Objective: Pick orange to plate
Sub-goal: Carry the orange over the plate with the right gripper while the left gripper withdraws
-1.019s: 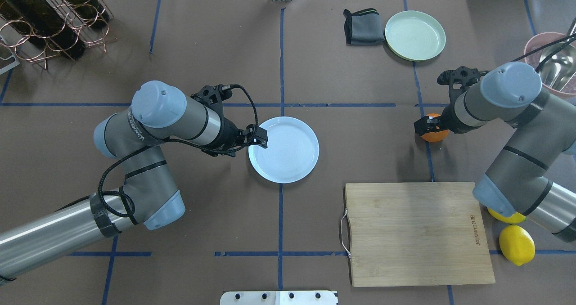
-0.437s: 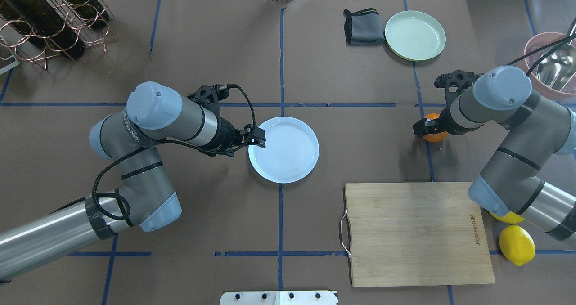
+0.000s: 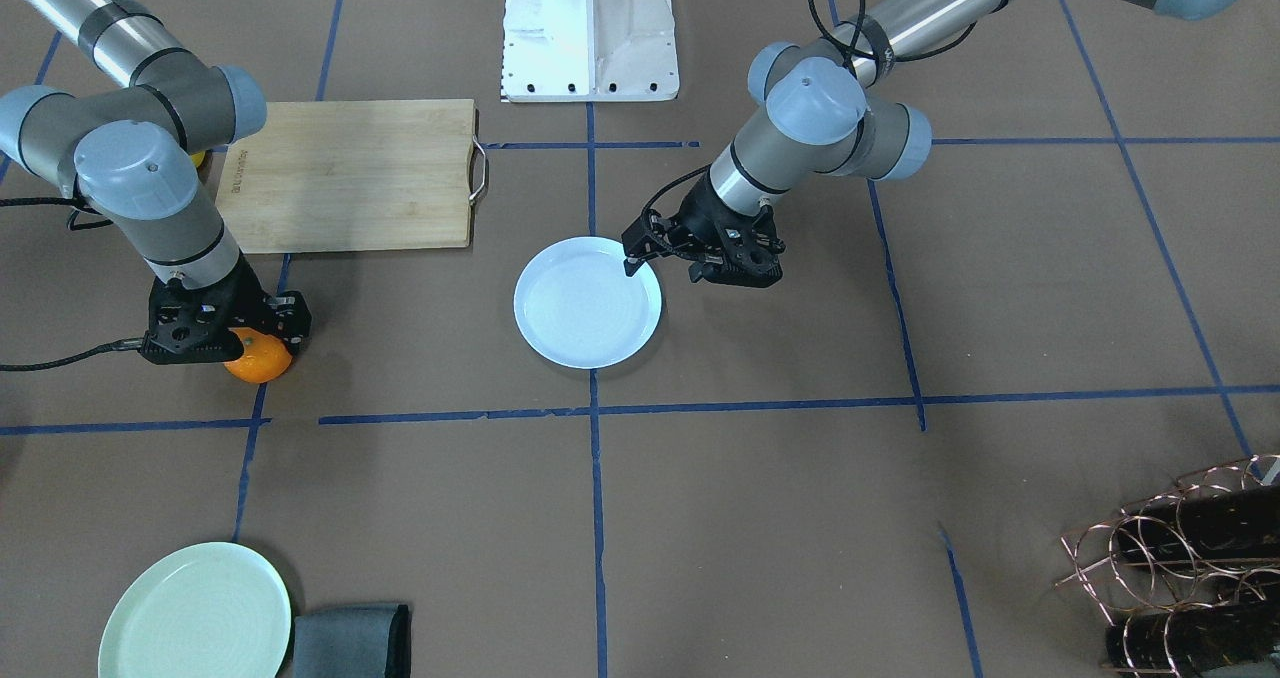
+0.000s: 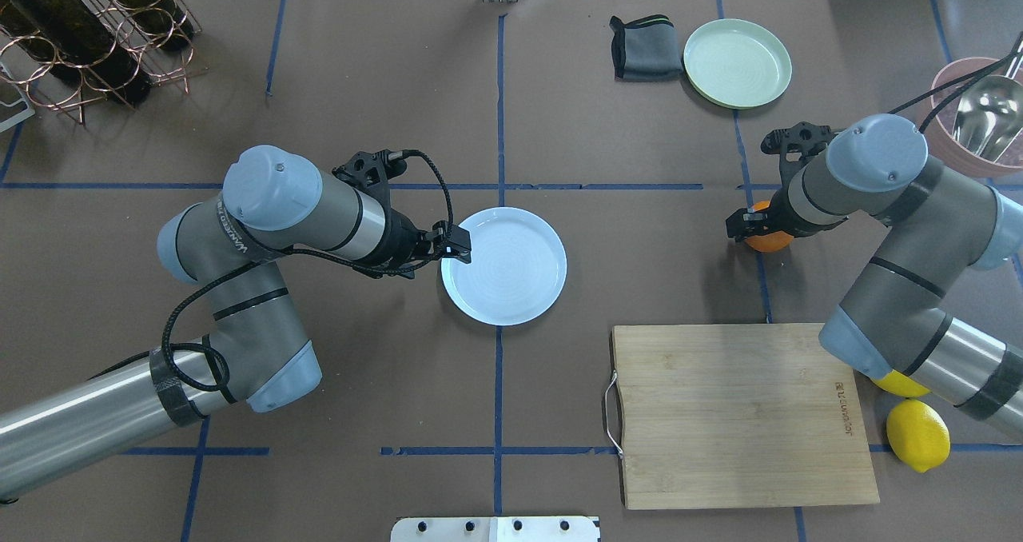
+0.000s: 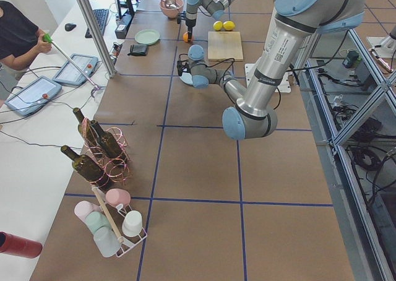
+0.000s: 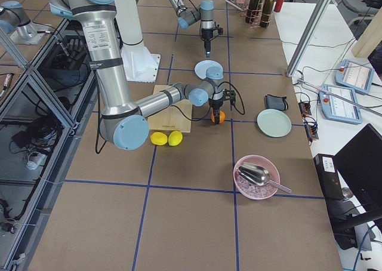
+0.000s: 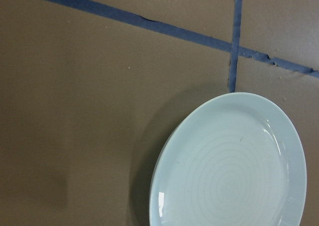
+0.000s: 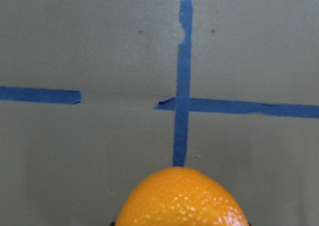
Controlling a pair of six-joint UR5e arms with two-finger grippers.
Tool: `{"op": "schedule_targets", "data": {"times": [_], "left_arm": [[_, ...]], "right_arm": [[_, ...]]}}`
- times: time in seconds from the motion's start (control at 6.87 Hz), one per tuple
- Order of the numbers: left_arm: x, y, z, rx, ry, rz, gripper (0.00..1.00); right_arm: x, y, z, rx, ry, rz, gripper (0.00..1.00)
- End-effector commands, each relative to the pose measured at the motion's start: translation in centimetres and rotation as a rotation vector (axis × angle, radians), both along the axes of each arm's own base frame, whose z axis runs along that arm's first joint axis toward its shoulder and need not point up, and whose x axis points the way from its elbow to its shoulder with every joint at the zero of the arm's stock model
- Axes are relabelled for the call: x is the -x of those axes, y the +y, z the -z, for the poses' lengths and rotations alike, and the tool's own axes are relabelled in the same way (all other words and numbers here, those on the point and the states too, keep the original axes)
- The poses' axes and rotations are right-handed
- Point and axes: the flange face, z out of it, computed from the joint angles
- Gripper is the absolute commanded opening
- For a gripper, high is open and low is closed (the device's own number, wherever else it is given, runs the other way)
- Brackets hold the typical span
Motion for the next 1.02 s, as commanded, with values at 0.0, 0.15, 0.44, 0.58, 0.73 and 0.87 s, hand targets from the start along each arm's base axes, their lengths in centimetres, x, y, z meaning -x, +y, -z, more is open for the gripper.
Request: {"op": "schedule_targets", "data": {"times": [0.0, 0.15, 0.44, 0.58, 0.73, 0.87], "left_arm": [[2.7, 1.2, 2.4, -0.034, 0.055, 0.006, 1.0], [5.7, 1.4, 4.0, -0.061, 0.096, 0.026, 1.0], [13.0, 2.0, 5.4, -0.101, 0.158, 0.069, 1.0], [16.9, 2.8, 5.8, -0.113, 0.187, 0.066, 1.0], [20.7, 2.9, 6.1, -0.122, 0.206, 0.075, 1.0], [22.5, 2.2, 5.6, -0.11, 0.202, 0.071, 1.0]], "right_arm": [[2.7, -1.5, 10.7, -0.038, -0.14, -0.053, 0.0], [8.9, 0.8, 15.8, 0.047, -0.218, -0.091, 0.0], [14.3, 3.2, 21.9, 0.085, -0.299, -0.091, 0.0], [16.5, 3.5, 23.9, 0.073, -0.309, -0.096, 0.0], [20.0, 3.6, 25.1, 0.075, -0.292, -0.116, 0.0], [21.3, 4.0, 24.6, 0.071, -0.274, -0.118, 0.0]]}}
